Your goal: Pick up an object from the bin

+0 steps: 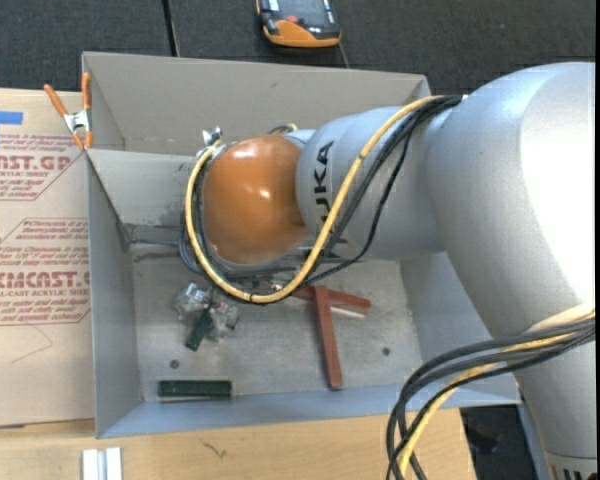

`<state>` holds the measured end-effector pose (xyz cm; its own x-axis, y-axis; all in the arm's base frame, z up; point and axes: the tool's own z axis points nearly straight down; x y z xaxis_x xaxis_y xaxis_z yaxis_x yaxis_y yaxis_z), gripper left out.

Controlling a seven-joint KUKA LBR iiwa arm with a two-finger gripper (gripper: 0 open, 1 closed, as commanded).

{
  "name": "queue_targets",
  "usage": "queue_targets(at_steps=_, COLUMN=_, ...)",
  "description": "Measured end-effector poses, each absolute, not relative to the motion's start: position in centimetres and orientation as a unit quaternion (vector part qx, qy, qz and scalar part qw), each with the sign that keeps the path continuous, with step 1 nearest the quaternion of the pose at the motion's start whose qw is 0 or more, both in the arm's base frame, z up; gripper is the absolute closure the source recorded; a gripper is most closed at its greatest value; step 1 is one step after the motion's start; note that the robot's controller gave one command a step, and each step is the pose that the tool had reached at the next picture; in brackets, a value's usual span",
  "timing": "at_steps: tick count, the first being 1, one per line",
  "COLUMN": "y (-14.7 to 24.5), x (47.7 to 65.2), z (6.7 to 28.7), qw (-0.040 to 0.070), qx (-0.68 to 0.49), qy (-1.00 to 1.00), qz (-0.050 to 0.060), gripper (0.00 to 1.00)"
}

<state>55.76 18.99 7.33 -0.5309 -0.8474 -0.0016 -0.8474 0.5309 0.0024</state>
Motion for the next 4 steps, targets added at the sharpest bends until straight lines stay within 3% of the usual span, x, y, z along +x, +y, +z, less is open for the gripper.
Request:
queue_targets(at_steps=1, y=19.0, x=55.5, z=9.3, qw=-0.005, qx=-0.484, qy=0.875, qz=0.002, gripper=1.00)
queue_targets(at_steps=4, y=19.1, x=55.8, z=14.7, qw=0.001, qx=-0.484, qy=0.875, qz=0.000, gripper=1.00)
